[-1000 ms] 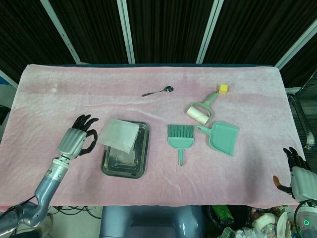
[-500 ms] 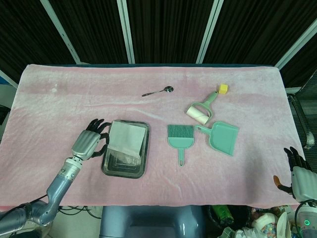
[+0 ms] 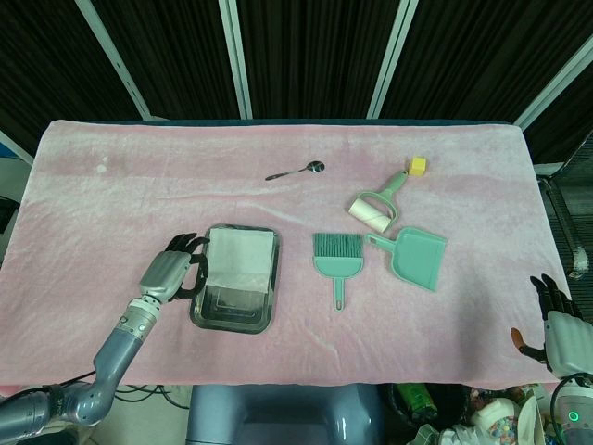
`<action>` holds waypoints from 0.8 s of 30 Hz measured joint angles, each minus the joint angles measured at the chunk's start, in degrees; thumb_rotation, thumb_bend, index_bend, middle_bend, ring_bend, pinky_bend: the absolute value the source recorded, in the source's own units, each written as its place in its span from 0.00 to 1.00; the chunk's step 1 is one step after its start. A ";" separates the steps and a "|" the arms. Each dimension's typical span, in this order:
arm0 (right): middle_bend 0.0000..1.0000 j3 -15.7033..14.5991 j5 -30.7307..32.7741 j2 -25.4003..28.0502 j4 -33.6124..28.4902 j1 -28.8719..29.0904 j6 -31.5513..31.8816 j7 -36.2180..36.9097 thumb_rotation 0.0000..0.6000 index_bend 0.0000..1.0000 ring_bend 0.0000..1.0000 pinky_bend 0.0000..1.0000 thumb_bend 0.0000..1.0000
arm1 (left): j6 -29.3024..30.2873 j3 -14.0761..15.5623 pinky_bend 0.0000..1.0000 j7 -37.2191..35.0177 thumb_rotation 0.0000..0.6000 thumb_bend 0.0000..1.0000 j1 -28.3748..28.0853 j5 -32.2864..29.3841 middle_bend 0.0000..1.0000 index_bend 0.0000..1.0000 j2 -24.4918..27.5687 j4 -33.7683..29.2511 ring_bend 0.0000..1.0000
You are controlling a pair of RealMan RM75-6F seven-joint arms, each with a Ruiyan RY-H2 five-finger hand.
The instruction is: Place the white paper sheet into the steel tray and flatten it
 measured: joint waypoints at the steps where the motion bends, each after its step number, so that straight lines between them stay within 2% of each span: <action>1: 0.02 -0.02 -0.02 -0.01 0.00 0.01 -0.03 -0.02 1.00 0.06 0.10 0.15 0.26 | -0.03 0.00 0.00 0.30 1.00 0.45 -0.07 -0.21 0.12 0.62 0.26 -0.32 0.00; 8: 0.02 0.02 0.03 0.04 -0.07 -0.02 0.02 0.10 1.00 0.06 0.10 0.15 0.26 | 0.21 0.43 0.00 1.98 1.00 0.44 -0.68 0.36 0.12 0.61 1.09 -0.71 0.00; 17: 0.02 0.05 0.17 0.06 -0.07 0.03 -0.10 0.12 1.00 0.06 0.10 0.15 0.26 | -0.96 2.61 0.00 0.84 1.00 0.44 -1.07 4.24 0.11 0.61 1.28 2.04 0.00; 24: 0.02 0.00 0.18 -0.02 -0.06 0.07 -0.16 0.01 1.00 0.06 0.10 0.15 0.26 | 0.08 2.36 0.00 0.24 1.00 0.42 -0.92 4.63 0.11 0.60 1.00 1.93 0.00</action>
